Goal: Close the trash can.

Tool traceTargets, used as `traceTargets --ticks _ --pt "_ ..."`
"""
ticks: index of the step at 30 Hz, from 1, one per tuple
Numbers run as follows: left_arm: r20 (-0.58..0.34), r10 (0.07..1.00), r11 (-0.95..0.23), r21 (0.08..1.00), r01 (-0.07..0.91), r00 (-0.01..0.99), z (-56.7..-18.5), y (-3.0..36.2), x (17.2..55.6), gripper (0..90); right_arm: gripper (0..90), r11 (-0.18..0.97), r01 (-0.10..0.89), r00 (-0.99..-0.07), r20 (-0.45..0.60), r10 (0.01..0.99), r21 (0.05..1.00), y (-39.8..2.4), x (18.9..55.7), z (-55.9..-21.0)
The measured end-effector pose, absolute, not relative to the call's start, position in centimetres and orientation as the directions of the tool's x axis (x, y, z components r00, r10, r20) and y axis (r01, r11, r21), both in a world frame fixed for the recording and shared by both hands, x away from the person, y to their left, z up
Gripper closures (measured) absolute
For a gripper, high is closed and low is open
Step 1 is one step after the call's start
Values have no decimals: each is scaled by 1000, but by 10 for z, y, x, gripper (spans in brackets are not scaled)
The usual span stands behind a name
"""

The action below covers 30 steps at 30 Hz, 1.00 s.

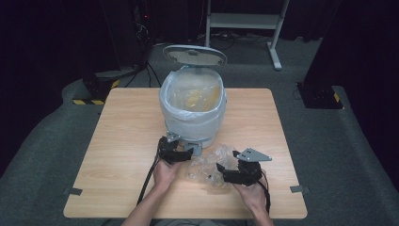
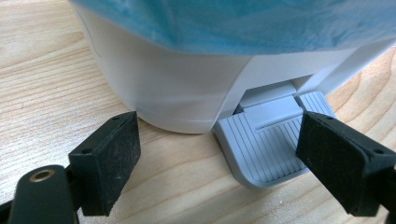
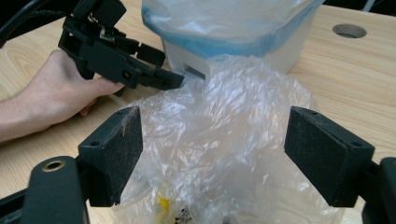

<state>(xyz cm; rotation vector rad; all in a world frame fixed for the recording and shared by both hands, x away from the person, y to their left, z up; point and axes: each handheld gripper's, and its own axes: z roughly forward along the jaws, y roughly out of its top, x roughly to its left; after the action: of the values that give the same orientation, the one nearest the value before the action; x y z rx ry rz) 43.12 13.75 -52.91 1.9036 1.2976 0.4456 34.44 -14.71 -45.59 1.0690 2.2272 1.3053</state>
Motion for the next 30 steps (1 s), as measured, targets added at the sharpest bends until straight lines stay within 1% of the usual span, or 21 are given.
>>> traceTargets --ticks 14,19,27,30 --pt "-137 897 -179 756 629 420 -529 137 431 137 177 356 483 -657 63 751 800 -141 353 -483" --pt "-138 897 -178 757 629 419 -529 137 431 137 180 386 513 -651 54 757 767 -139 359 -494" --pt "-138 897 -177 757 629 419 -529 137 431 137 212 437 525 -645 6 764 730 -136 364 -507" --pt "-138 897 -178 757 629 419 -529 137 431 137 239 451 528 -649 0 761 720 -135 365 -510"
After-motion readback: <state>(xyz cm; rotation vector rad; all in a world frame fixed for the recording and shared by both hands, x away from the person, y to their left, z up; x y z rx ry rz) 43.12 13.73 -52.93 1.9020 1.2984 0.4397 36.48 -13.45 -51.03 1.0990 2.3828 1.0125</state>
